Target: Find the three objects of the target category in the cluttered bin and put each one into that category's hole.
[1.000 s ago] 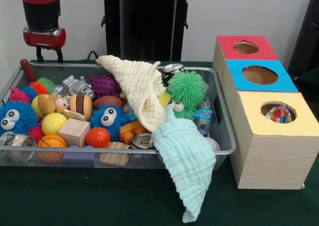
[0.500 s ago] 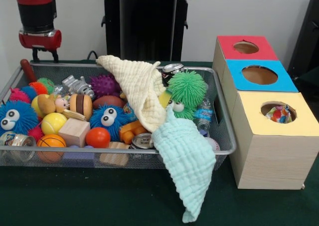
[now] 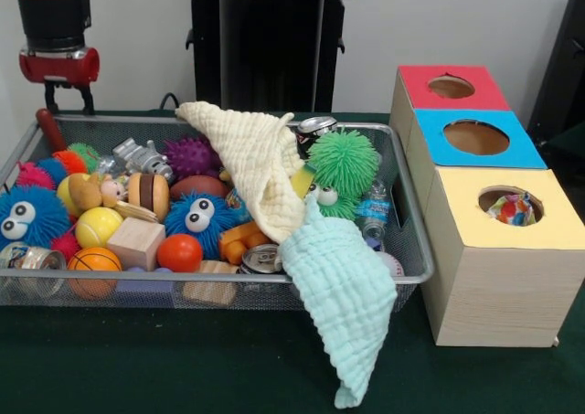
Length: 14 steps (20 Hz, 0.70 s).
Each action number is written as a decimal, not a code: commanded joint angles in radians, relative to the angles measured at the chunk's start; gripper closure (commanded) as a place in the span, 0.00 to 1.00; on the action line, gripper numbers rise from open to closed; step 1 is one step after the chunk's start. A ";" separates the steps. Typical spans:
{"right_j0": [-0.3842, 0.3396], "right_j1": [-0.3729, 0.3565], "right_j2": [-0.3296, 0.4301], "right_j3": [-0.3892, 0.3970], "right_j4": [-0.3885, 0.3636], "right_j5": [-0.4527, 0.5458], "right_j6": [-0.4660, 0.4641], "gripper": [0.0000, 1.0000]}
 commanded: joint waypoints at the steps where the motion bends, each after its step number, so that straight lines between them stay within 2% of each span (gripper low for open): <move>1: -0.013 -0.056 0.169 -0.042 -0.019 -0.040 -0.154 0.00; 4: -0.036 -0.044 0.193 -0.030 0.024 0.042 -0.197 0.00; 9: -0.029 -0.034 0.180 -0.034 0.040 0.137 -0.232 0.00; 11: -0.036 -0.046 0.188 -0.022 0.068 0.189 -0.257 0.00; 14: -0.039 -0.103 0.200 0.008 0.128 0.269 -0.272 0.00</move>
